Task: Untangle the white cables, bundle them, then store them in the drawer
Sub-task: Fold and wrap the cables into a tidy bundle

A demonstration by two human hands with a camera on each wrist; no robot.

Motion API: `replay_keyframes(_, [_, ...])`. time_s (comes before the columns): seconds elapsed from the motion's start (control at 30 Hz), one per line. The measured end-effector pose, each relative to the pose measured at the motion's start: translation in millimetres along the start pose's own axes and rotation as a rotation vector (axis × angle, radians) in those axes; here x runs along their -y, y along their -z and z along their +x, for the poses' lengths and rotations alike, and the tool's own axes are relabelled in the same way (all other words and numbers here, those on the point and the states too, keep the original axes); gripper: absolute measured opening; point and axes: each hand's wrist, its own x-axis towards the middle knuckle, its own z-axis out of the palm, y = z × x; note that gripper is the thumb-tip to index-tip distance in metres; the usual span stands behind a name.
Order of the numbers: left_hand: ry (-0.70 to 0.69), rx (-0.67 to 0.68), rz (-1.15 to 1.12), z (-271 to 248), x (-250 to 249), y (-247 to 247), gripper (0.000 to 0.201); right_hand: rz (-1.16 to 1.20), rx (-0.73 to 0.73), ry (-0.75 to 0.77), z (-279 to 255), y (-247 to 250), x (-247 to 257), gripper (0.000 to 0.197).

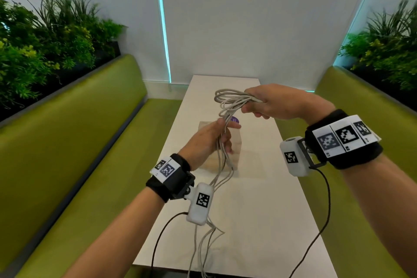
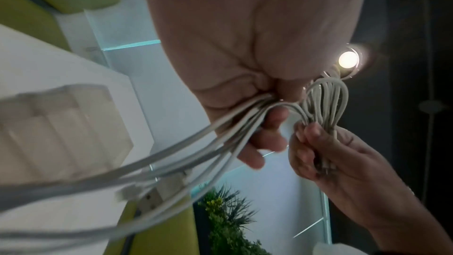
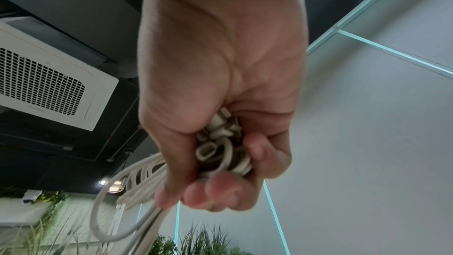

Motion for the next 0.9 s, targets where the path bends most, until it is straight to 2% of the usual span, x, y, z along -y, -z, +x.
replay_keyframes(0.17, [0.023,0.085,-0.166,-9,16,-11,0.038,0.021,-0.026,-0.006,-1,-3,-3,0.019])
replay_keyframes(0.3, [0.019,0.080,-0.036,-10,19,-10,0.020,0.061,-0.104,-0.004,2,-10,-7,0.021])
replay_keyframes(0.37, [-0.014,0.008,-0.054,-10,20,-10,0.016,0.097,-0.142,-0.012,3,-13,-6,0.024])
replay_keyframes(0.5, [-0.099,-0.248,-0.241,0,10,-11,0.024,0.180,-0.195,-0.033,8,-25,0,0.020])
replay_keyframes(0.6, [-0.143,-0.413,-0.365,8,0,-2,0.029,0.166,-0.088,-0.066,12,-46,7,0.019])
replay_keyframes(0.7, [-0.147,-0.474,-0.434,12,-4,4,0.034,0.170,0.035,-0.069,12,-69,17,0.021])
replay_keyframes(0.9, [-0.107,-0.522,-0.589,12,-7,1,0.032,0.227,0.079,0.024,15,-83,26,0.023])
